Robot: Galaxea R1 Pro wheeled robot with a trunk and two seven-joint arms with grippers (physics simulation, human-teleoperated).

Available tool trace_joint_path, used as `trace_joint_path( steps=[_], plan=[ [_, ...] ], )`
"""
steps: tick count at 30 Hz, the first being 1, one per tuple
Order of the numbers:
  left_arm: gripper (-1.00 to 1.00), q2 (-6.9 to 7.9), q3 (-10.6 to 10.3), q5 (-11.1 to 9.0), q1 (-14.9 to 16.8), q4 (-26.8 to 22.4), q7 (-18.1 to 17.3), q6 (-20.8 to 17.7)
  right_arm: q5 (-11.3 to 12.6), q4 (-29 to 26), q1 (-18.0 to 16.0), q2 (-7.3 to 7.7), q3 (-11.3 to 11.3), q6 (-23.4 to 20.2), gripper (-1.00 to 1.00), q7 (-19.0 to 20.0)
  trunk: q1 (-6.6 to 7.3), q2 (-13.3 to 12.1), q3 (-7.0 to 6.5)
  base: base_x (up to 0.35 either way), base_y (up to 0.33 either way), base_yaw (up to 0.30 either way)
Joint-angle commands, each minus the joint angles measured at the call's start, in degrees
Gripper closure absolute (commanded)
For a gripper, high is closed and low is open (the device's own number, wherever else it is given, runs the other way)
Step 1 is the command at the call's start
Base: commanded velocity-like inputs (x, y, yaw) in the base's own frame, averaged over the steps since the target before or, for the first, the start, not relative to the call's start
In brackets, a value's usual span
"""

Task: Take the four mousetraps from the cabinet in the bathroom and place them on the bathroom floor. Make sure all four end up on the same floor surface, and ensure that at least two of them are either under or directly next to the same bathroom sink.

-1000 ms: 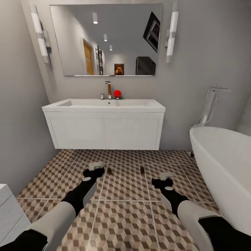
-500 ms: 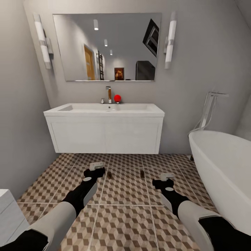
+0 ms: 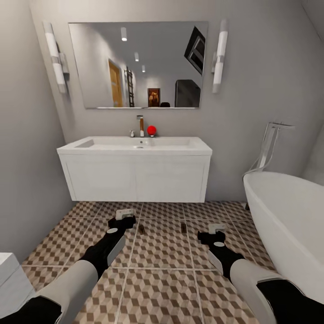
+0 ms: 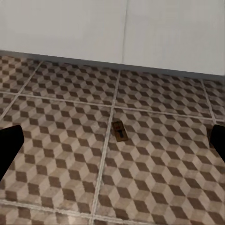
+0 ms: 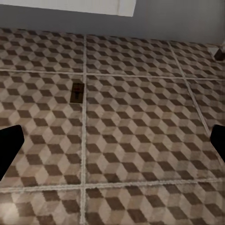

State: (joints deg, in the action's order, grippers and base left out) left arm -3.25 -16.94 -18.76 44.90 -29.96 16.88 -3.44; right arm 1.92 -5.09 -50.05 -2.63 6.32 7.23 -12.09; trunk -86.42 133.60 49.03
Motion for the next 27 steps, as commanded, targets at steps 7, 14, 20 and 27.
trace_joint_path(
  steps=[7, 14, 20, 27],
  plan=[
    [-1.0, 0.16, -0.4, -0.7, 0.0, 1.0, 0.4, -0.4, 0.2, 0.3, 0.0, 0.1, 0.4, 0.2, -1.0, -3.4, 1.55, -2.8, -1.2, 0.0, 0.0, 0.0],
    [-1.0, 0.24, -0.3, -0.8, 0.0, 3.1, 0.3, -0.4, 0.3, 0.4, 0.0, 0.24, 0.4, 0.2, -1.0, -4.4, 3.09, -5.6, -2.46, 0.0, 0.0, 0.0],
    [-1.0, 0.34, -0.2, -0.8, 0.0, 8.0, -0.7, -0.3, 0.4, 2.1, 0.0, 0.36, 0.5, 0.2, -1.0, -4.1, 4.41, -8.0, -3.53, 0.0, 0.0, 0.0],
    [-1.0, 0.44, -0.1, -0.6, 0.0, 13.1, -3.1, -0.2, 0.1, 5.8, 0.0, 0.32, 0.5, 0.4, -1.0, -3.8, 5.95, -10.8, -4.79, 0.0, 0.0, 0.0]
  ],
)
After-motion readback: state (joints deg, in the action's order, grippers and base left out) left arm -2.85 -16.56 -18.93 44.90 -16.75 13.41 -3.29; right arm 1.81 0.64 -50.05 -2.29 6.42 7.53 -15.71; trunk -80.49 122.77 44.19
